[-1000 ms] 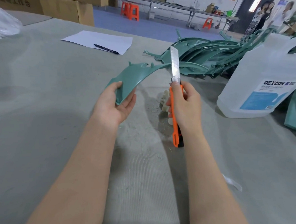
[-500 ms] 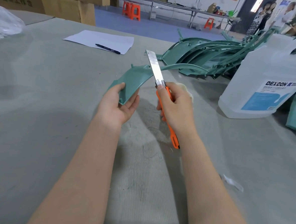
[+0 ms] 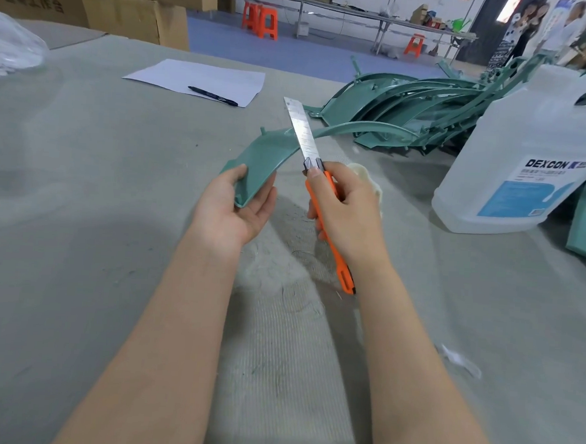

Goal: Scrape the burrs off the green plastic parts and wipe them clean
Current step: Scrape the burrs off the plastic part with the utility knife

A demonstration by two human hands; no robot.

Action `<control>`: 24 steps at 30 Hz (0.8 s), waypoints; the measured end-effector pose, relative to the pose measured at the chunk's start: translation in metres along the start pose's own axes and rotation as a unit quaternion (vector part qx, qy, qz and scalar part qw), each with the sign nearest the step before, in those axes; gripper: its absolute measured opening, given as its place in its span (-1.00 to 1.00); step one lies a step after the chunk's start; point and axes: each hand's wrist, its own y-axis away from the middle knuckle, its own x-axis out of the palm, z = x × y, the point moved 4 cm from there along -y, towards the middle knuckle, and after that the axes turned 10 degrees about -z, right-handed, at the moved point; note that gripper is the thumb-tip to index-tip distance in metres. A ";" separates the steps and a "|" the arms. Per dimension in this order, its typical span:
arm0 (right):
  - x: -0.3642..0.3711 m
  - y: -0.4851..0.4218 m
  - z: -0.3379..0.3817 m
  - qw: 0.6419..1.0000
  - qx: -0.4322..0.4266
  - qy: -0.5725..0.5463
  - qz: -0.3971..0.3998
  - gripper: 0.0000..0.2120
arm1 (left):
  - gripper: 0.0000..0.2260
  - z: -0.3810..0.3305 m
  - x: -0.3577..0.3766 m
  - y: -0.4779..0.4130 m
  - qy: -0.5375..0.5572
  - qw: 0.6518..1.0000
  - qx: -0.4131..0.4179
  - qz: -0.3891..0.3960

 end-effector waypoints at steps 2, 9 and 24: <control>0.008 0.004 0.001 0.998 -0.022 0.040 0.053 -0.86 | -0.91 0.001 0.001 0.001 0.007 1.000 -0.002 -0.002; 0.024 0.013 0.006 0.980 -0.082 0.116 0.138 -0.82 | -0.90 -0.005 0.001 -0.001 0.038 0.999 -0.001 0.003; -0.005 -0.002 -0.002 0.999 -0.001 0.029 -0.030 -0.83 | -0.87 -0.004 0.001 0.004 0.060 0.997 -0.018 0.038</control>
